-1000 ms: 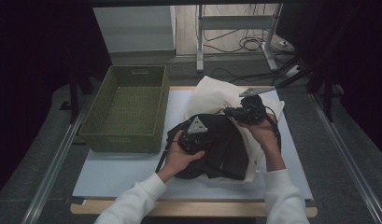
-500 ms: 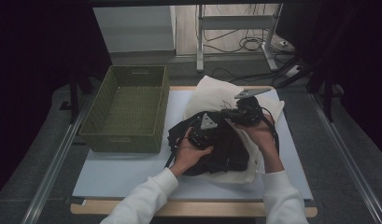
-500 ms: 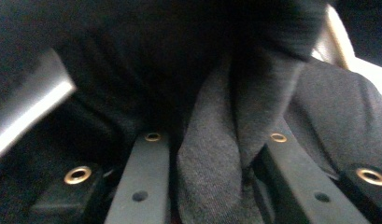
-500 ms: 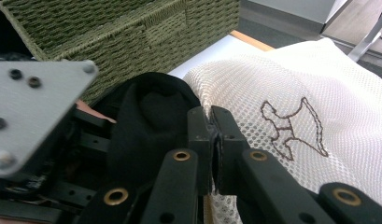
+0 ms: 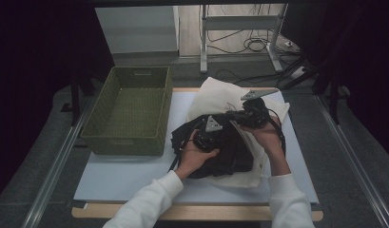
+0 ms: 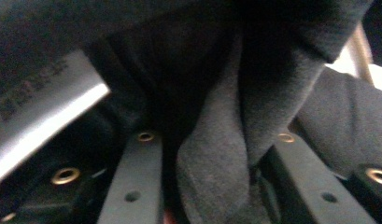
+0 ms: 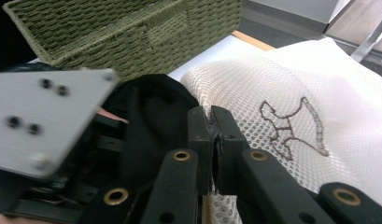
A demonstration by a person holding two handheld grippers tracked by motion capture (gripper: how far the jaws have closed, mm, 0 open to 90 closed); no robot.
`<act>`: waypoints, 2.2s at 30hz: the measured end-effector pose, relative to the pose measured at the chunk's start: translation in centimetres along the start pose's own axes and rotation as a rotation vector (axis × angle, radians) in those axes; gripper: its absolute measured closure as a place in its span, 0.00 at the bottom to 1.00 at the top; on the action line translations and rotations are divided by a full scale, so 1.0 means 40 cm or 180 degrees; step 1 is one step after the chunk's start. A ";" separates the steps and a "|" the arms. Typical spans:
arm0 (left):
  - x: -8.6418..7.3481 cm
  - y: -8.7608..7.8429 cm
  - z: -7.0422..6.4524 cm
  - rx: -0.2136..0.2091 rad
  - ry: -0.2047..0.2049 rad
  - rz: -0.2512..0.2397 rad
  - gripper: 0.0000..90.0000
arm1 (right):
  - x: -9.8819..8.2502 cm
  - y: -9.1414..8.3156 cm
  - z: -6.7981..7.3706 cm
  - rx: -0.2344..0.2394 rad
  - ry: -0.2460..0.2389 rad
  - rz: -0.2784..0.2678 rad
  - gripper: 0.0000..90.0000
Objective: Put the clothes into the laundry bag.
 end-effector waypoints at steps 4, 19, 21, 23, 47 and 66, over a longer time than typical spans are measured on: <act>0.004 -0.030 -0.022 -0.0072 0.0099 -0.0075 0.55 | -0.002 -0.003 -0.011 -0.0005 0.0042 -0.0002 0.97; 0.008 -0.214 -0.009 -0.0016 0.0130 -0.0451 0.65 | -0.006 -0.004 -0.022 -0.0025 0.0071 -0.0007 0.97; 0.014 -0.230 0.006 0.0009 0.0102 -0.0473 0.81 | -0.005 -0.004 -0.021 -0.0036 0.0062 -0.0002 0.97; 0.027 -0.246 0.024 0.0056 0.0089 -0.0509 0.88 | -0.005 -0.004 -0.020 -0.0045 0.0057 -0.0001 0.97; -0.051 -0.073 0.126 -0.0061 -0.0237 0.0233 0.99 | -0.004 -0.005 -0.013 0.0014 0.0025 -0.0002 0.97; -0.017 0.019 0.109 0.0065 0.0019 0.0302 1.00 | -0.007 0.001 -0.011 0.0036 0.0033 0.0021 0.97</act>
Point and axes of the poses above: each handheld gripper's, and its own axes: y roughly forward along the jaws, x roughly out of its top, z roughly to its left, the point moved 6 cm from there along y, roughly forward along the jaws, and after that the axes turned 6 degrees about y, right-handed, at the moved point
